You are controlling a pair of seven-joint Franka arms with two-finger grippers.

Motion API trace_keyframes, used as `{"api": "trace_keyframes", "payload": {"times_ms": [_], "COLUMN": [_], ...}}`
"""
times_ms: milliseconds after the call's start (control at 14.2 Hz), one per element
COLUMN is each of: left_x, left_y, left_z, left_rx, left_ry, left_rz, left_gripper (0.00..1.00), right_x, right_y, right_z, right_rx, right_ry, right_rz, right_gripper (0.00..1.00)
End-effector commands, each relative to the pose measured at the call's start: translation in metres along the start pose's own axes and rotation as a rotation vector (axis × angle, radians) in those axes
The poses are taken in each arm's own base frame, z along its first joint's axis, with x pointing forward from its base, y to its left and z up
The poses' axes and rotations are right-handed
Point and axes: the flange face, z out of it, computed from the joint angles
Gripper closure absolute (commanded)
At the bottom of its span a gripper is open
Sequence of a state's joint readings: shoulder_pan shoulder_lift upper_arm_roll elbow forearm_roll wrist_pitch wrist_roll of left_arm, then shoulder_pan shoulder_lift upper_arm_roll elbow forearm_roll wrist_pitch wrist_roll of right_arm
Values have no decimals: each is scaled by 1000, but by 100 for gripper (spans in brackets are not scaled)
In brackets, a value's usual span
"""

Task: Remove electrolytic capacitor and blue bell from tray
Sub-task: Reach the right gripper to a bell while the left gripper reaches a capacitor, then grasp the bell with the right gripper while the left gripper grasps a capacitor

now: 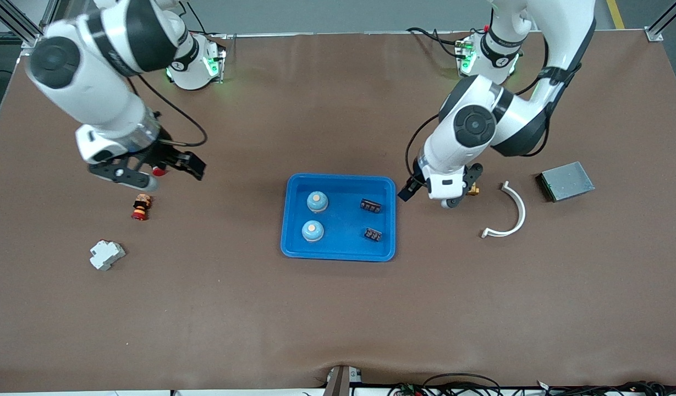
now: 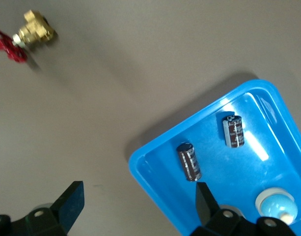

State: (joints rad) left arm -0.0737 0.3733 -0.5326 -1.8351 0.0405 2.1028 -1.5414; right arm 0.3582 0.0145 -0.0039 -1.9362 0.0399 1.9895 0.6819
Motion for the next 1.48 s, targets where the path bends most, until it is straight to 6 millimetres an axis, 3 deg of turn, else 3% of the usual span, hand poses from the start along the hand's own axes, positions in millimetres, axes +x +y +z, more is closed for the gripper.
{"api": "trace_keyframes", "payload": {"times_ms": [0, 141, 353, 494, 705, 846, 987, 1199, 1410], "left_x": [-10, -9, -31, -34, -50, -52, -70, -76, -76], "left_y": [22, 23, 30, 29, 35, 38, 39, 42, 40], "left_z": [24, 53, 92, 114, 144, 144, 152, 161, 175], "left_rx": [16, 48, 33, 43, -8, -36, -57, -87, -76], "left_ry": [61, 89, 61, 102, 122, 116, 98, 87, 73], "left_rz": [-92, -129, -243, -278, -361, -392, -404, -423, -426], "left_gripper": [0, 0, 0, 0, 0, 0, 0, 6, 21], "right_x": [-35, -52, -79, -92, -92, -94, -90, -92, -92], "right_y": [-44, -78, -119, -138, -164, -180, -188, -203, -205], "right_z": [34, 77, 139, 165, 204, 221, 234, 259, 274], "right_rx": [31, 24, 15, 13, -17, -23, -26, -38, -45], "right_ry": [15, 8, 7, 9, -5, -4, -7, -9, -12], "right_rz": [82, 101, 122, 140, 197, 191, 199, 213, 214], "right_gripper": [0, 0, 0, 0, 0, 0, 0, 0, 0]}}
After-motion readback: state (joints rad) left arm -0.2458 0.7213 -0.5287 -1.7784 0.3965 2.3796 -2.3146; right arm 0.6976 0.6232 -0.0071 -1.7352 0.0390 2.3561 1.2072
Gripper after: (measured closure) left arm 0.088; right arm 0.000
